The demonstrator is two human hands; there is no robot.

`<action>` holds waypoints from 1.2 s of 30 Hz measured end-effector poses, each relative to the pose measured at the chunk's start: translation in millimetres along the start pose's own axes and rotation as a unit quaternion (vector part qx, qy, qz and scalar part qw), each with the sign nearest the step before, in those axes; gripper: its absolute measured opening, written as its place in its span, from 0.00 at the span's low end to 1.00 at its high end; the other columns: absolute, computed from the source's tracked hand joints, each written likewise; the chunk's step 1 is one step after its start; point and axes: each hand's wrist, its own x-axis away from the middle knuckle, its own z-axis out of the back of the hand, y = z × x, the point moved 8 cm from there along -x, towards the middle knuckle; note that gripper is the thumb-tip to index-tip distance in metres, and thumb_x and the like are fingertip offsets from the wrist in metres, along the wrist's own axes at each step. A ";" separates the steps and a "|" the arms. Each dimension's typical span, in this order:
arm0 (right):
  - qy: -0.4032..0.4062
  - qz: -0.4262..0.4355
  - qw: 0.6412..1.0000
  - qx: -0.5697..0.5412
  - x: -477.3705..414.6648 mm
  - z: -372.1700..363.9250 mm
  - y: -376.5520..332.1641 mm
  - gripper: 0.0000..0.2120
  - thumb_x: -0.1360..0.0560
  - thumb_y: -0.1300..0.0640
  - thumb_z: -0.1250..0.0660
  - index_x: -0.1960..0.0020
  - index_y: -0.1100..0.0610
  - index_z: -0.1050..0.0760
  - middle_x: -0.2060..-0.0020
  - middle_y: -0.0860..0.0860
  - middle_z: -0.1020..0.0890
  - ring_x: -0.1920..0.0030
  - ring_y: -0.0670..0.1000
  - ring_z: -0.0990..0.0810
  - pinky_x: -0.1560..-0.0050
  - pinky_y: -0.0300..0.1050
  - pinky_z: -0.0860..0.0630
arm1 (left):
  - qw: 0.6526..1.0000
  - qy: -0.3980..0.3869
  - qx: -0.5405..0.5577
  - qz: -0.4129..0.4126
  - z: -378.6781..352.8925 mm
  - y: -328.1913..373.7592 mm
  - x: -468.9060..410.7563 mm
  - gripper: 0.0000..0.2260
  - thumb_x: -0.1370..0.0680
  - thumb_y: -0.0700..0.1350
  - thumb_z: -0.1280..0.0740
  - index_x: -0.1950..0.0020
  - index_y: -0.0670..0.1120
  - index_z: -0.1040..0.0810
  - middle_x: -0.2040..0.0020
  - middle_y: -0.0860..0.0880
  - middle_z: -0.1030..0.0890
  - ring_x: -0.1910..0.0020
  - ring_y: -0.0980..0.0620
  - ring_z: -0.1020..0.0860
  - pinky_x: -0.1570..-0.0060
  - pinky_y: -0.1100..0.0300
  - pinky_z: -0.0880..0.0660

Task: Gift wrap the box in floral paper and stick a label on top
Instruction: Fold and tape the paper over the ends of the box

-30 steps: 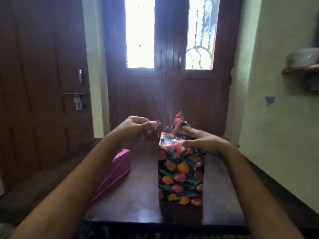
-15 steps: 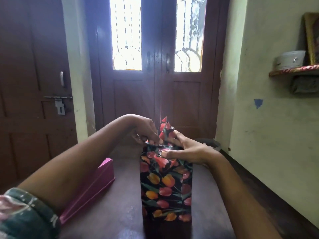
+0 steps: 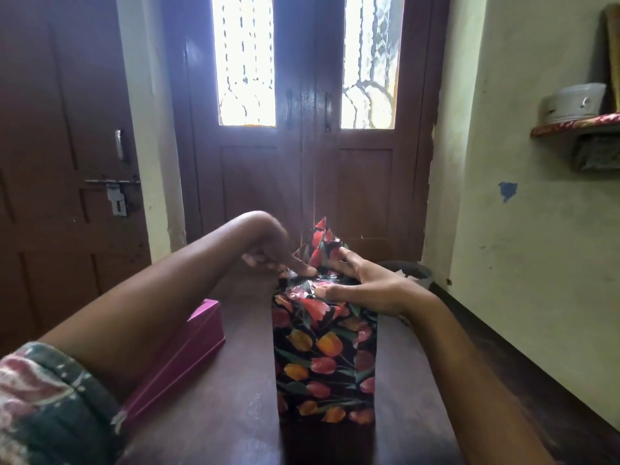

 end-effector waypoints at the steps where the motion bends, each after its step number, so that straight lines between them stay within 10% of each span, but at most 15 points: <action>1: -0.003 -0.002 1.000 0.002 -0.1 -0.3 -0.8 0.47 0.29 0.46 0.31 0.23 0.52 0.59 0.27 0.44 0.39 0.41 0.39 0.36 0.59 0.27 0.32 | 0.998 -0.011 0.063 -0.003 -8.8 -8.8 -1.3 0.26 0.31 0.69 0.38 0.66 0.45 0.32 0.71 0.51 0.33 0.73 0.54 0.35 0.71 0.65 0.35; 9: -0.011 0.009 1.000 -0.001 -2.0 -0.5 -2.7 0.46 0.30 0.46 0.30 0.24 0.51 0.57 0.28 0.45 0.36 0.39 0.44 0.31 0.40 0.38 0.32 | 0.889 0.008 0.435 -0.140 -18.1 -18.6 12.3 0.13 0.29 0.52 0.31 0.59 0.42 0.27 0.73 0.51 0.26 0.78 0.58 0.30 0.80 0.68 0.31; 15: -0.015 0.024 1.000 -0.005 -1.8 -1.3 -1.0 0.42 0.27 0.50 0.32 0.24 0.53 0.55 0.28 0.46 0.35 0.40 0.41 0.34 0.54 0.28 0.29 | 0.946 0.050 0.297 -0.121 -17.6 3.7 23.1 0.09 0.24 0.49 0.33 0.55 0.44 0.28 0.62 0.48 0.27 0.73 0.56 0.27 0.79 0.69 0.32; 20: -0.017 0.044 0.998 -0.036 -4.9 -2.5 -2.7 0.48 0.32 0.46 0.28 0.24 0.51 0.54 0.28 0.45 0.34 0.34 0.44 0.32 0.38 0.37 0.33 | 0.805 0.070 0.572 -0.140 -23.3 -25.9 25.3 0.05 0.24 0.34 0.35 0.58 0.41 0.27 0.66 0.44 0.25 0.76 0.56 0.24 0.76 0.66 0.26; 23: -0.014 0.052 0.998 -0.037 -7.5 -1.1 -0.9 0.46 0.33 0.43 0.29 0.24 0.49 0.51 0.30 0.44 0.34 0.36 0.45 0.31 0.38 0.40 0.31 | 0.821 0.135 0.498 -0.244 -10.2 -24.0 48.2 0.07 0.25 0.31 0.35 0.53 0.41 0.22 0.58 0.42 0.23 0.64 0.53 0.22 0.67 0.64 0.23; 28: 0.074 0.083 0.977 -0.181 1.2 9.5 0.1 0.15 0.21 0.42 0.46 0.38 0.45 0.30 0.44 0.42 0.25 0.41 0.44 0.26 0.37 0.45 0.32 | 0.859 0.002 0.338 -0.385 -34.6 6.1 80.7 0.19 0.28 0.42 0.30 0.37 0.48 0.24 0.39 0.49 0.22 0.42 0.51 0.22 0.46 0.60 0.24; 36: 0.128 0.199 0.971 0.027 45.6 5.9 -0.1 0.31 0.35 0.39 0.28 0.34 0.44 0.31 0.39 0.33 0.30 0.40 0.32 0.30 0.44 0.31 0.28 | 0.855 0.110 0.300 -0.409 -38.1 11.4 89.3 0.30 0.32 0.39 0.25 0.33 0.53 0.29 0.36 0.52 0.26 0.41 0.55 0.22 0.46 0.61 0.23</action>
